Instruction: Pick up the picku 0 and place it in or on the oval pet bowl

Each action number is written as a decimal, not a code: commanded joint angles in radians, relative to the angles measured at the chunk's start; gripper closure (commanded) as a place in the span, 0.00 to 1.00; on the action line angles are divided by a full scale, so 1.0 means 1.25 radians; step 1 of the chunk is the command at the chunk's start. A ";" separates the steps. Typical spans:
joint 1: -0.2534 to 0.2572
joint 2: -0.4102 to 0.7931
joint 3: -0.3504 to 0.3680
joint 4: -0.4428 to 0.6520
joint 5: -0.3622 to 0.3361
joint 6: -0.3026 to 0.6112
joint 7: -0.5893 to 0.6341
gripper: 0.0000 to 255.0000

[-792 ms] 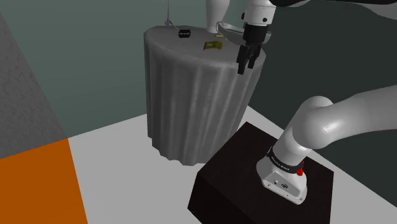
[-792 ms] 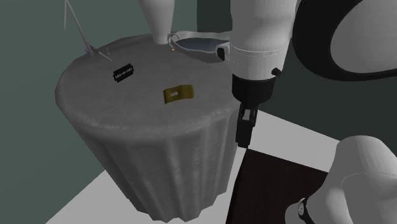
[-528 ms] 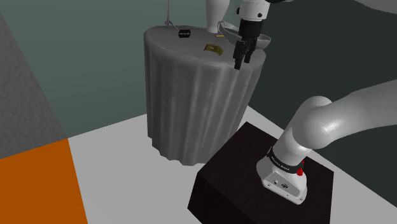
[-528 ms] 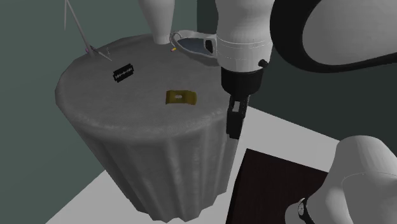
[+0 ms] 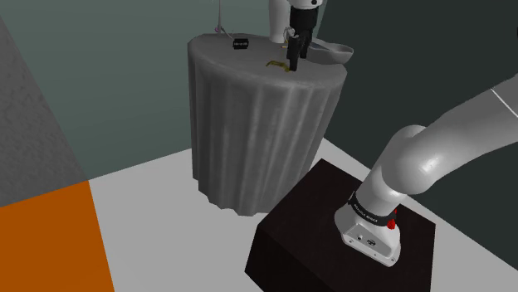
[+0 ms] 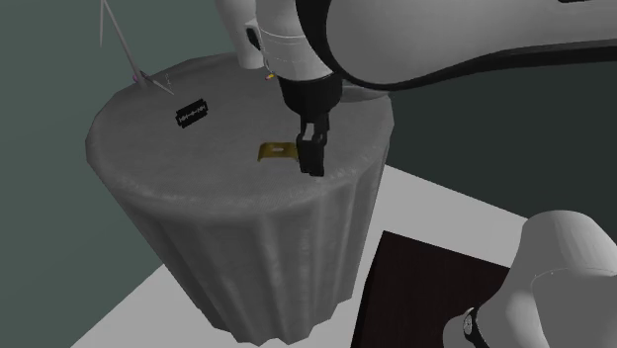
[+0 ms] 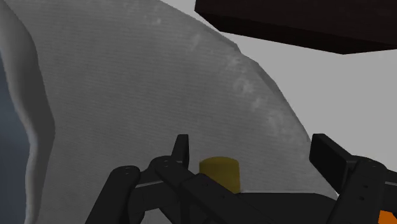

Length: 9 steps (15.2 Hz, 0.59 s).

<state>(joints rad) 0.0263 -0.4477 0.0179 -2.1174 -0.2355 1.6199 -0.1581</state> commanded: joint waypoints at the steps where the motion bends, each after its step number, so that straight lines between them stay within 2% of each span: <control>1: 0.002 0.057 0.012 0.062 -0.034 0.004 -0.018 0.00; 3: 0.004 0.091 0.020 0.102 -0.058 0.006 -0.031 0.00; 9: -0.002 0.083 0.007 0.033 -0.065 0.069 -0.029 0.00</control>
<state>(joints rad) 0.0253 -0.3463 0.0284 -2.0625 -0.3145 1.6899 -0.1960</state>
